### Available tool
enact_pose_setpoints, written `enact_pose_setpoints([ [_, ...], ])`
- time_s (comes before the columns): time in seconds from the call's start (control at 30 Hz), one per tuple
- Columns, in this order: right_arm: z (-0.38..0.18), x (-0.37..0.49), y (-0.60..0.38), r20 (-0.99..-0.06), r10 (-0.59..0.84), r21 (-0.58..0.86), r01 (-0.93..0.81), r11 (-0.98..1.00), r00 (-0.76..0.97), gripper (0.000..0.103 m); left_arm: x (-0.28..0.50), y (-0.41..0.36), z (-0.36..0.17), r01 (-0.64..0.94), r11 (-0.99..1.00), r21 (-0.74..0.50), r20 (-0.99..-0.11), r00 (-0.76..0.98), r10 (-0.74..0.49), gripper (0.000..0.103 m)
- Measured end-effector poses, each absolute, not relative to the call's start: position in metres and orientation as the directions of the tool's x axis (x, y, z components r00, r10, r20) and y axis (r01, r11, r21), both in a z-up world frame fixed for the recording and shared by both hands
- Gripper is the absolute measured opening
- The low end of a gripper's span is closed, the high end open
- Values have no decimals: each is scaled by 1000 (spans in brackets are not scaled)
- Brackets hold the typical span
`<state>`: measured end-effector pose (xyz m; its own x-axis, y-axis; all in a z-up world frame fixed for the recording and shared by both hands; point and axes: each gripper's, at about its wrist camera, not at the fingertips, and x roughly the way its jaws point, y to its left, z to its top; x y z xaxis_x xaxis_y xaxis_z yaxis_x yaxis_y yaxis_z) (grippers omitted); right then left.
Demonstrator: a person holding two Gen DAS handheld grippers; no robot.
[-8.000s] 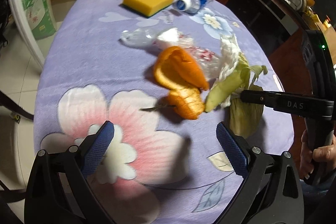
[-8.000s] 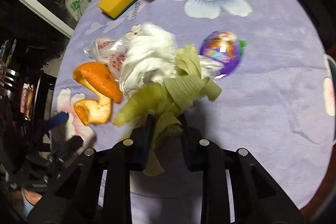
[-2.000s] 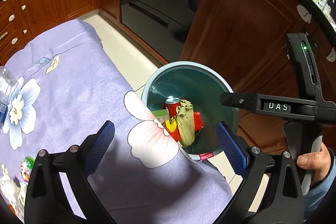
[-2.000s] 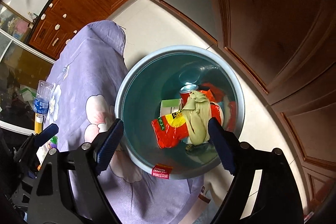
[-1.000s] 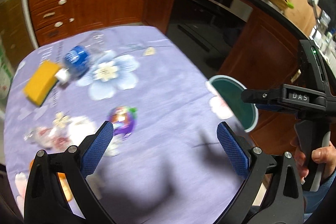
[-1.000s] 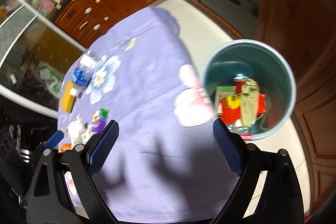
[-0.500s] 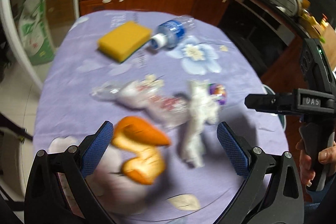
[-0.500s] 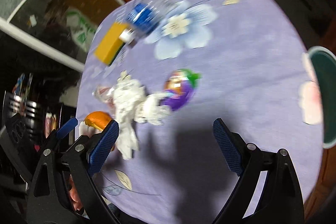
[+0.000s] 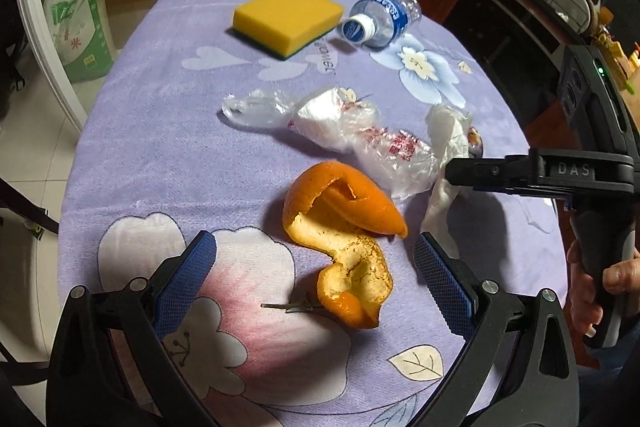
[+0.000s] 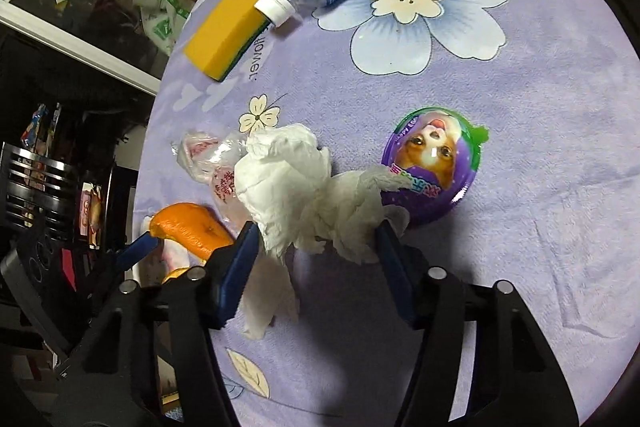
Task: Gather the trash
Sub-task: 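Grasp the white tissue with the right gripper while the left grasps the orange peel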
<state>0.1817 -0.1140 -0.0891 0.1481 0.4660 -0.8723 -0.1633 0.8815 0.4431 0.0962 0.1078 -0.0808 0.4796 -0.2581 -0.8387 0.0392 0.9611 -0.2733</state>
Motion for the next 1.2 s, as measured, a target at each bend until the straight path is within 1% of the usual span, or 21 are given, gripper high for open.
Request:
enact_pose_setpoints([
  [0.17,-92,182,-111,-882,438,404,-197,893,177,56,99,103,-88,47,959,-279,-845,463,-268,99],
  [0.23,-92,180,-110,-889,412,371,-211,904,198,49,102,99,-89,53,960,-275,-847,459,-268,99],
  [0.27,-92,179,-110,-895,390,345,-220,912,214,29,103,98,-90,55,961,-271,-849,458,-265,99],
  [0.3,-95,179,-109,-896,395,350,-223,910,204,15,105,96,-90,57,962,-268,-850,457,-264,99],
  [0.5,-94,178,-114,-875,447,404,-225,886,187,10,113,96,-91,48,961,-272,-850,456,-264,99],
  [0.67,-87,176,-133,-863,457,421,-192,886,216,10,117,89,-93,60,968,-244,-860,449,-244,99],
  [0.8,-87,175,-149,-860,456,429,-158,889,228,10,125,81,-93,76,961,-267,-852,447,-272,98],
  [0.83,-87,175,-151,-859,458,433,-152,889,231,10,126,78,-92,85,958,-275,-846,451,-283,96],
  [0.9,-86,174,-156,-855,463,441,-143,886,236,10,125,71,-91,95,967,-236,-851,460,-252,62],
  [0.93,-86,174,-157,-853,465,443,-140,885,238,10,124,66,-90,105,972,-209,-853,466,-234,56],
  [1.0,-86,173,-161,-850,469,448,-137,883,240,10,122,67,-88,100,970,-224,-849,469,-244,42],
  [1.07,-84,171,-165,-845,475,456,-132,880,246,10,119,68,-85,86,971,-223,-846,478,-236,36],
  [1.1,-83,170,-168,-842,480,461,-131,877,248,10,117,69,-84,79,972,-221,-846,481,-231,29],
  [1.2,-80,168,-171,-832,492,474,-132,871,256,10,111,70,-78,72,972,-223,-842,489,-229,27],
])
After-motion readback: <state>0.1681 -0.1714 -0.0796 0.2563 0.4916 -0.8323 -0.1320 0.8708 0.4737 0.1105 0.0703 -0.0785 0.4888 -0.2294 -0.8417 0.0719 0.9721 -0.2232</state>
